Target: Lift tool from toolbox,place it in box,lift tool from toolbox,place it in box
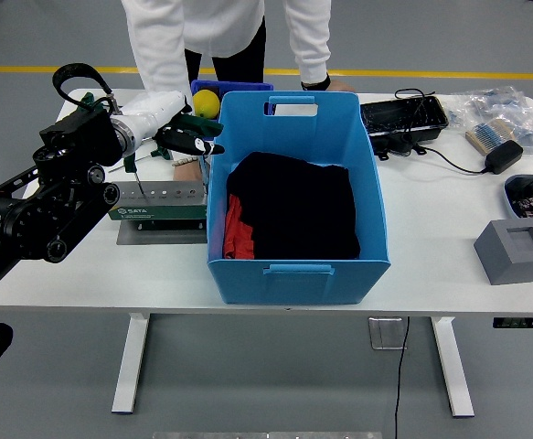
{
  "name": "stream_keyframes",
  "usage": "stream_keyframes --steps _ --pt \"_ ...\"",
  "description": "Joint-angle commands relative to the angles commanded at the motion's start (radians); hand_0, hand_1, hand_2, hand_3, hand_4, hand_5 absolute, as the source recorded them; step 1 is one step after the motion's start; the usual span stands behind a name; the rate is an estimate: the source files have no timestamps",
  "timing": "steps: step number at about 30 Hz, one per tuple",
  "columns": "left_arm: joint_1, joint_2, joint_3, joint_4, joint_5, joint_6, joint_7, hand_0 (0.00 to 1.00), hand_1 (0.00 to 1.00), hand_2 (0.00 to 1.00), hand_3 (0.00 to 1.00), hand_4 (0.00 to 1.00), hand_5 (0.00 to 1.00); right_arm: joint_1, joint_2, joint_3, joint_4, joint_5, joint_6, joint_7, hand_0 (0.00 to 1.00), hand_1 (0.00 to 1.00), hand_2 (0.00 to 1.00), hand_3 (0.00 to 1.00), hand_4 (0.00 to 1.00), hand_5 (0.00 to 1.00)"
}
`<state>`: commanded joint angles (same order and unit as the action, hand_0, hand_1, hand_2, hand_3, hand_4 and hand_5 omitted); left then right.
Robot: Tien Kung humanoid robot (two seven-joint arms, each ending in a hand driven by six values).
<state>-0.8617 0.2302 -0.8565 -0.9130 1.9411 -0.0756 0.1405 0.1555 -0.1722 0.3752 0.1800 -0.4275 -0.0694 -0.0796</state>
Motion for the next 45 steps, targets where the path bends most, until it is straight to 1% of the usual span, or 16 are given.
stream_keyframes --steps 2,3,7,8,9,13,15,20,21,27,28,35,39,40,43,45 --pt "-0.001 0.003 -0.003 -0.007 0.000 0.013 -0.008 0.159 0.002 0.010 0.035 0.998 0.663 0.000 0.000 -0.002 0.000 0.004 -0.001 0.001 0.698 0.676 0.739 0.581 0.829 0.683" --pt "-0.003 0.006 -0.005 -0.013 0.001 0.021 -0.012 0.156 0.002 0.002 0.025 0.998 0.613 0.000 0.000 -0.004 0.000 0.005 -0.001 0.001 0.697 0.676 0.739 0.581 0.828 0.682" --pt "-0.011 0.018 -0.007 -0.035 -0.003 0.031 -0.021 0.156 0.002 0.002 0.025 0.998 0.613 -0.001 0.001 -0.006 0.000 0.010 -0.003 0.003 0.697 0.676 0.739 0.581 0.828 0.682" --pt "-0.013 0.022 -0.008 -0.040 -0.003 0.030 -0.020 0.156 0.002 0.002 0.025 0.998 0.613 -0.001 0.001 -0.009 0.000 0.014 -0.003 0.003 0.697 0.676 0.739 0.581 0.828 0.682" --pt "-0.015 0.025 -0.008 -0.046 -0.003 0.028 -0.019 0.153 0.002 0.002 0.012 0.998 0.588 -0.001 0.001 -0.010 0.000 0.015 -0.003 0.003 0.698 0.677 0.736 0.581 0.828 0.682" --pt "-0.023 0.039 -0.007 -0.067 -0.010 0.016 -0.014 0.153 0.002 0.002 0.012 0.998 0.588 -0.002 0.002 -0.006 0.000 0.012 -0.004 0.003 0.698 0.677 0.736 0.581 0.828 0.682" --pt "-0.029 0.048 -0.005 -0.081 -0.019 0.010 -0.012 0.153 0.002 0.002 0.010 0.998 0.604 -0.002 0.002 -0.008 0.000 0.014 -0.005 0.003 0.696 0.677 0.737 0.581 0.828 0.683" --pt "-0.047 0.071 -0.006 -0.110 -0.045 -0.010 -0.008 0.153 0.002 0.002 0.010 0.998 0.604 -0.003 0.002 -0.002 0.000 0.009 -0.005 0.001 0.696 0.677 0.737 0.581 0.828 0.683" --pt "-0.051 0.075 -0.006 -0.114 -0.048 -0.013 -0.007 0.153 0.002 0.002 0.009 0.853 0.602 -0.003 0.002 -0.002 0.000 0.008 -0.005 0.001 0.696 0.677 0.736 0.579 0.828 0.683" --pt "-0.086 0.106 -0.005 -0.146 -0.059 -0.026 -0.002 0.153 0.002 0.002 0.009 0.853 0.602 -0.003 0.002 -0.003 0.000 0.008 -0.005 0.000 0.696 0.677 0.736 0.579 0.828 0.683" --pt "-0.090 0.109 -0.004 -0.150 -0.060 -0.028 -0.001 0.155 0.002 0.002 0.015 0.779 0.567 -0.003 0.002 -0.003 0.000 0.008 -0.006 0.000 0.696 0.677 0.737 0.580 0.828 0.683" --pt "-0.135 0.144 0.025 -0.196 -0.080 -0.052 0.013 0.154 0.002 0.002 0.018 0.769 0.568 -0.005 0.002 0.005 0.000 -0.004 -0.005 -0.003 0.697 0.678 0.737 0.580 0.828 0.682" --pt "-0.155 0.157 0.043 -0.212 -0.078 -0.060 0.016 0.154 0.002 0.002 0.018 0.769 0.568 -0.005 0.001 0.006 0.000 -0.007 -0.004 -0.004 0.697 0.678 0.737 0.580 0.828 0.682" --pt "-0.160 0.158 0.044 -0.216 -0.072 -0.059 0.015 0.159 0.002 0.002 0.022 0.743 0.541 -0.005 0.001 0.007 0.000 -0.009 -0.004 -0.005 0.696 0.678 0.737 0.579 0.827 0.682" --pt "-0.168 0.156 0.037 -0.228 -0.047 -0.042 0.008 0.159 0.002 0.002 0.022 0.743 0.541 -0.004 0.001 0.007 0.000 -0.011 -0.004 -0.005 0.696 0.678 0.737 0.579 0.827 0.682" --pt "-0.168 0.144 0.018 -0.239 -0.015 0.001 -0.008 0.159 0.002 0.002 0.022 0.743 0.541 -0.004 0.001 0.005 0.000 -0.011 -0.004 -0.005 0.696 0.678 0.737 0.579 0.827 0.682"
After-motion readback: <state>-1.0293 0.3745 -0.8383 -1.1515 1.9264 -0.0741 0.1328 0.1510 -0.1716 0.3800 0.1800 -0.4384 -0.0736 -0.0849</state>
